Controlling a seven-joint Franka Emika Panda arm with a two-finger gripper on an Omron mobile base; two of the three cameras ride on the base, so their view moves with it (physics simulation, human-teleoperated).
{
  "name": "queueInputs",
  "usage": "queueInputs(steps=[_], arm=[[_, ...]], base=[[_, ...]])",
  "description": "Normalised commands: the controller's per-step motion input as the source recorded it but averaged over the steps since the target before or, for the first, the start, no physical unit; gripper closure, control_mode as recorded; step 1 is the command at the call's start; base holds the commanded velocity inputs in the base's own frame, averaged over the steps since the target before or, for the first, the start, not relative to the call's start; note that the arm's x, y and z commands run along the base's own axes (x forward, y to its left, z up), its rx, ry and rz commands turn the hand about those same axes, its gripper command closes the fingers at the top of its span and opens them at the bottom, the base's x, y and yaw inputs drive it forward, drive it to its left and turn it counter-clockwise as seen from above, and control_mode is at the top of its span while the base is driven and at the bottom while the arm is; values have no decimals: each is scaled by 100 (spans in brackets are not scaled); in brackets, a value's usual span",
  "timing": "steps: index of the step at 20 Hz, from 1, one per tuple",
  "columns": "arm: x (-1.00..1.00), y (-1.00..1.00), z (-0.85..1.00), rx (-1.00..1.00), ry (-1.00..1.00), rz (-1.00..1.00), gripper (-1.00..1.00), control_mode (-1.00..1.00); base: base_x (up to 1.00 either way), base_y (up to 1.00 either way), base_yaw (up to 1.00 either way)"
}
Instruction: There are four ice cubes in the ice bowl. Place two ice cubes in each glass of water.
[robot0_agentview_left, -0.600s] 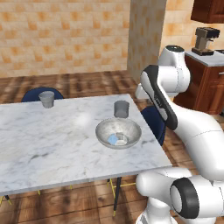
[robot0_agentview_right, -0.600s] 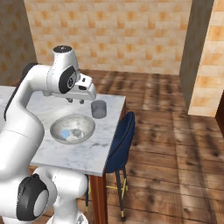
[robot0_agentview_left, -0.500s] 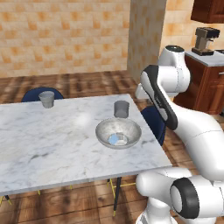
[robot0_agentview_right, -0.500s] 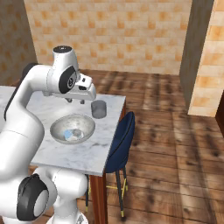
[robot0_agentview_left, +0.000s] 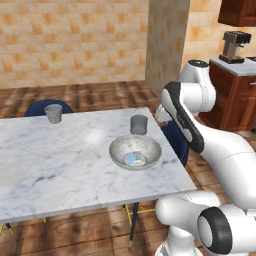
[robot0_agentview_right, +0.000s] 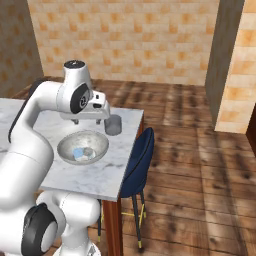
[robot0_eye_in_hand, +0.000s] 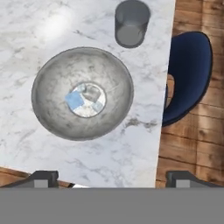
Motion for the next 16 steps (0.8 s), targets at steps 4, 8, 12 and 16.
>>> queueInputs(steps=[4,8,12,16], arm=[[-2,19,-30,-11,0,19,-100,-100],[-4,38,-36,-11,1,1,-100,-100],[-1,33,-37,-7,2,0,-100,-100],[0,21,-28,0,4,2,-100,-100]], base=[[0,0,0],[0,0,0],[0,0,0],[0,0,0]])
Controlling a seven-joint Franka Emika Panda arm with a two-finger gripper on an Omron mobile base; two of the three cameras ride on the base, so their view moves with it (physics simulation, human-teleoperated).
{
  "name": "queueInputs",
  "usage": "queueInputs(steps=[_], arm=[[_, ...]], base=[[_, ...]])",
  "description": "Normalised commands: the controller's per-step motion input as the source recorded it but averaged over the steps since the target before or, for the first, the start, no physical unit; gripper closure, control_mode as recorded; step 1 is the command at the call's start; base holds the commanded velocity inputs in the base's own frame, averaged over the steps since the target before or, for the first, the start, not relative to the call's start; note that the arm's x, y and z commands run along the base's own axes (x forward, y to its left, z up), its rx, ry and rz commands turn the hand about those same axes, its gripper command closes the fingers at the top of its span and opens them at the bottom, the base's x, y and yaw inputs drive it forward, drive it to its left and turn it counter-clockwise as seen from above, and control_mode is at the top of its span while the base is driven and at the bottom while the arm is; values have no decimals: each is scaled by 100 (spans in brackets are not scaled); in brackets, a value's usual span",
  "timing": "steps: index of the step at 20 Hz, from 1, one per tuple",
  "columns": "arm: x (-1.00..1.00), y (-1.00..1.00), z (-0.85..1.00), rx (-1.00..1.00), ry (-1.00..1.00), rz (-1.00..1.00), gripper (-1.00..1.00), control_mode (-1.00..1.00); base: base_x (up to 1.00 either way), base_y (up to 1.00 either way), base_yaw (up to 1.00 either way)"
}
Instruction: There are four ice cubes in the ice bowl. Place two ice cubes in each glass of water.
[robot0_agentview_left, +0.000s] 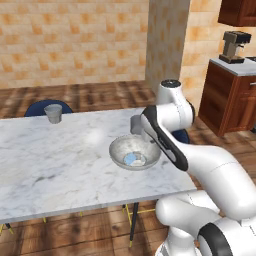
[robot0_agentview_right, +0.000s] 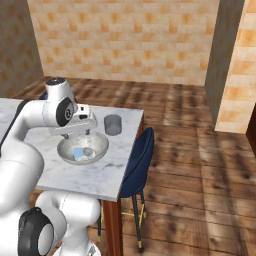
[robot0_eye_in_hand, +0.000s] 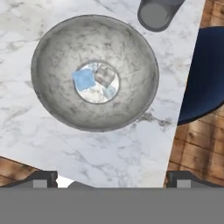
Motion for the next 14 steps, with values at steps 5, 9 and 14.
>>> queueInputs(steps=[5,9,14], arm=[[0,21,-17,0,0,6,-100,-100],[0,26,-21,2,0,9,-100,-100],[10,12,-29,9,3,6,-100,-100]], base=[[0,0,0],[0,0,0],[0,0,0]])
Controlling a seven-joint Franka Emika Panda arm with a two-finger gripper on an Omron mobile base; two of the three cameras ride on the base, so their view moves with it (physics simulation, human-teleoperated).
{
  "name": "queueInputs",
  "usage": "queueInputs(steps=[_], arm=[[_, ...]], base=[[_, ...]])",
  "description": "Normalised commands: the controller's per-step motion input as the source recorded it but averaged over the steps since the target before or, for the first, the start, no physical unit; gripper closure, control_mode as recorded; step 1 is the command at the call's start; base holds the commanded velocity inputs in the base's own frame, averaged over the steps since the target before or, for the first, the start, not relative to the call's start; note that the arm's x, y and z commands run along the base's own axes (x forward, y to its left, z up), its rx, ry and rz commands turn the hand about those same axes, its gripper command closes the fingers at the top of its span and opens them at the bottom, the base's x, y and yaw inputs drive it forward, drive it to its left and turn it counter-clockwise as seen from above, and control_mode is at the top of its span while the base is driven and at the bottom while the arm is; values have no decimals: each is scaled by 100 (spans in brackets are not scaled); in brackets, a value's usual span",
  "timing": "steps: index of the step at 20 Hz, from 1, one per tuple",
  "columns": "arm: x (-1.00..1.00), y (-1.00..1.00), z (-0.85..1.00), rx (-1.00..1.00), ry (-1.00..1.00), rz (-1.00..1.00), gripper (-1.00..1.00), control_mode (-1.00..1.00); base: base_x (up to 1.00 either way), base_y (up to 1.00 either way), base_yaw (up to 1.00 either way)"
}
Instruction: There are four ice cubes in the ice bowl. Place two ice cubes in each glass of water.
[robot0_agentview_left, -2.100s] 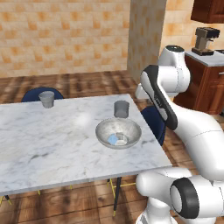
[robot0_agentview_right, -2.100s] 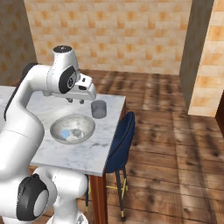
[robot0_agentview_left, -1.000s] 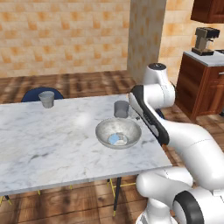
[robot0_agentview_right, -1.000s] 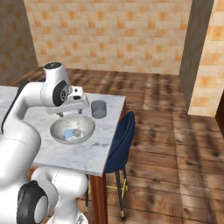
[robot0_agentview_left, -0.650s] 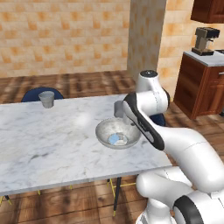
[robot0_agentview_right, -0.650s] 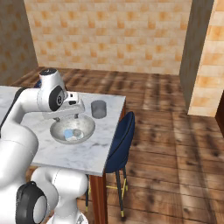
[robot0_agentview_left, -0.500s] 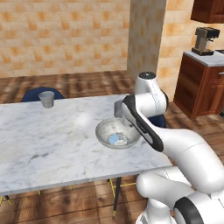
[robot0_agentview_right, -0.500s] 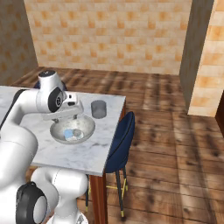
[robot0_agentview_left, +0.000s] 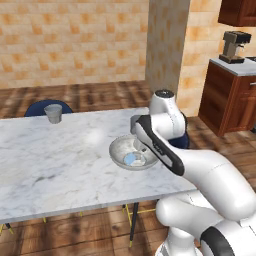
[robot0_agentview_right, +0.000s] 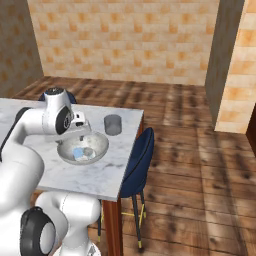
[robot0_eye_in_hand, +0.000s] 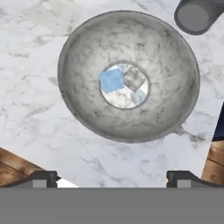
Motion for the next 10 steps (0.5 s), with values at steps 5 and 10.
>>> queueInputs(steps=[5,10], arm=[[15,0,-24,19,1,0,-100,-100],[7,14,-10,14,0,-9,-100,-100]], base=[[0,0,0],[0,0,0]])
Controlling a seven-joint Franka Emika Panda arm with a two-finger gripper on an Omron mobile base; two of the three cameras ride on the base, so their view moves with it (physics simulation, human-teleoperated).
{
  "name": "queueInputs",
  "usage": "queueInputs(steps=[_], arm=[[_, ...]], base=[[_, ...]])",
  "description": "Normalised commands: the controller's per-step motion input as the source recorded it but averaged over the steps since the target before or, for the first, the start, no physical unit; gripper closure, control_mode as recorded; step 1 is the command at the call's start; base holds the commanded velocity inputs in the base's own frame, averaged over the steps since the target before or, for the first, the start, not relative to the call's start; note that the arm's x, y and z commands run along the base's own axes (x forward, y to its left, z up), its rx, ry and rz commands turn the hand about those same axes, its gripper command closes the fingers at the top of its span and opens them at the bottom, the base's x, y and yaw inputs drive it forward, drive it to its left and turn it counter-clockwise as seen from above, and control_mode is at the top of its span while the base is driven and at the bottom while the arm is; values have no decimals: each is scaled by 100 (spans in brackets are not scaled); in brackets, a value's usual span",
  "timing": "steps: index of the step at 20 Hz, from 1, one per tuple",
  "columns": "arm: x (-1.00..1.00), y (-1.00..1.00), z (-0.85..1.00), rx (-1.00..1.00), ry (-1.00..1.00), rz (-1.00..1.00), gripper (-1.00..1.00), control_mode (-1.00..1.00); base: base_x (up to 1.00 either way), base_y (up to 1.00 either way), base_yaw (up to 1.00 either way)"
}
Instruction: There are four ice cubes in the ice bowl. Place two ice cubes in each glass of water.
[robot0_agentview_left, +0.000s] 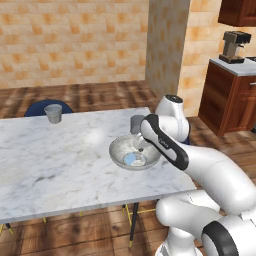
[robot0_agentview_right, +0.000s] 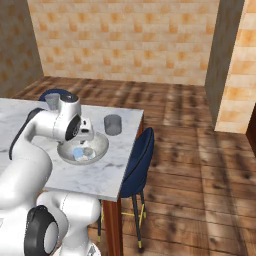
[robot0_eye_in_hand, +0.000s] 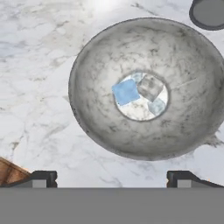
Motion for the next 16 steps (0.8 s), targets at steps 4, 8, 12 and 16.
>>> queueInputs(steps=[4,8,12,16], arm=[[0,10,-17,8,5,-10,-100,-100],[0,5,-12,5,12,-13,-100,-100],[1,9,-5,8,11,-16,-100,-100],[6,16,-6,6,12,-23,-100,-100]], base=[[0,0,0],[0,0,0],[0,0,0],[0,0,0]])
